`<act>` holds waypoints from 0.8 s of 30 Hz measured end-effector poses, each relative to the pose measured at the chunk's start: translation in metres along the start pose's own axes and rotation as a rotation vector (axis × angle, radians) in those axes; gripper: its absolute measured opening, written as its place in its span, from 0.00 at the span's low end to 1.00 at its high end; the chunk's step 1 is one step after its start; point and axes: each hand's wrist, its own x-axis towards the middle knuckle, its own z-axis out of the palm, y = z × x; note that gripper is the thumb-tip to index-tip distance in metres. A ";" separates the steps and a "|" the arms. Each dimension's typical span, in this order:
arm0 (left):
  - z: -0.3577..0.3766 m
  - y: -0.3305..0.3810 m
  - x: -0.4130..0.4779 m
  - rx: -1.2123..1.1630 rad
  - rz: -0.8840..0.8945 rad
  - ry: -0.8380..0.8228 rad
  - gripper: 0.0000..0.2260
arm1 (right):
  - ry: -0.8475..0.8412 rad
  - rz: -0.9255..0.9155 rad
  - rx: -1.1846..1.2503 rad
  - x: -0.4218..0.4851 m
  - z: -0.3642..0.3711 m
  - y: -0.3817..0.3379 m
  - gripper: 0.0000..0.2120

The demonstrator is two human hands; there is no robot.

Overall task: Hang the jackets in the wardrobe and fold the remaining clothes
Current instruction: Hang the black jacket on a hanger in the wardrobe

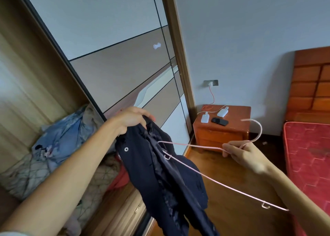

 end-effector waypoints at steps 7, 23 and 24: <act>0.030 0.022 -0.010 0.019 0.175 -0.105 0.22 | 0.017 -0.100 -0.039 0.016 0.029 -0.020 0.18; 0.027 0.028 -0.028 -0.050 0.326 -0.175 0.27 | 0.061 -0.295 -0.159 0.035 0.073 -0.042 0.19; 0.028 0.027 -0.029 -0.051 0.324 -0.190 0.27 | 0.069 -0.300 -0.157 0.037 0.075 -0.044 0.19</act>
